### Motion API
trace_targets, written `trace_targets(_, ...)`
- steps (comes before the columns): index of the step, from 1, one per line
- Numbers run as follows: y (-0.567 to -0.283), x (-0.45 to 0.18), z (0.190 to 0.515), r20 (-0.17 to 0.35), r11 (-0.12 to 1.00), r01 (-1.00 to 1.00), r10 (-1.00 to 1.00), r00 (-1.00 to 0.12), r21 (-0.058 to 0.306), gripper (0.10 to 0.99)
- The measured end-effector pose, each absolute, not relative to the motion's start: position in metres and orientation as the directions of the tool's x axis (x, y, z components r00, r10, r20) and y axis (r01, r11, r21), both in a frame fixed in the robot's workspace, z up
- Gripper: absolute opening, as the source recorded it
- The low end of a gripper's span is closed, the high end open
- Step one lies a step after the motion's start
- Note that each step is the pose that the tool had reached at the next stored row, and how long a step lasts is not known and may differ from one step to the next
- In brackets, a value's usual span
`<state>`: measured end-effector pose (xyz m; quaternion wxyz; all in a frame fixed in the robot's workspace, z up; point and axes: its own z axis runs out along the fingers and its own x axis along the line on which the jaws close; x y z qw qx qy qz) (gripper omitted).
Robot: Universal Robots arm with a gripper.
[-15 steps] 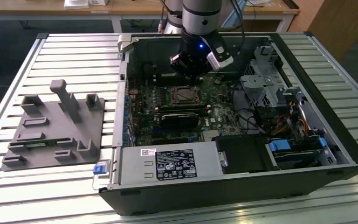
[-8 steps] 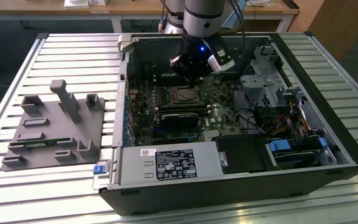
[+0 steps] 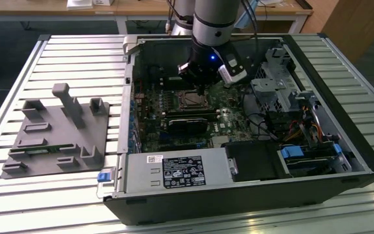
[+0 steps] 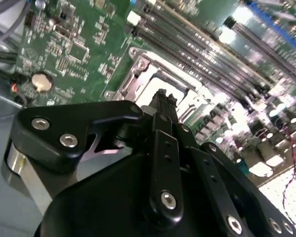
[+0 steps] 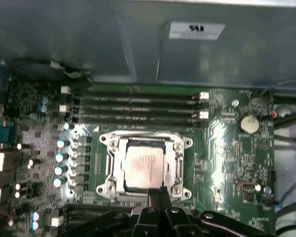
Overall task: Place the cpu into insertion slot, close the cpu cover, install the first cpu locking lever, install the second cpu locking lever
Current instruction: 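Install the second cpu locking lever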
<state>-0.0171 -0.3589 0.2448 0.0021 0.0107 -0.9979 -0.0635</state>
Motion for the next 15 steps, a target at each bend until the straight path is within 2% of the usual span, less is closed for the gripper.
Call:
trace_targets(10,-0.381,-0.018,0.240,0.005,0.991,-0.021,-0.022,-1.000,0.130,0.106)
trace_targets(15,-0.384,-0.039,0.238,0.005,0.991,-0.021,-0.022,-1.000,0.130,0.106)
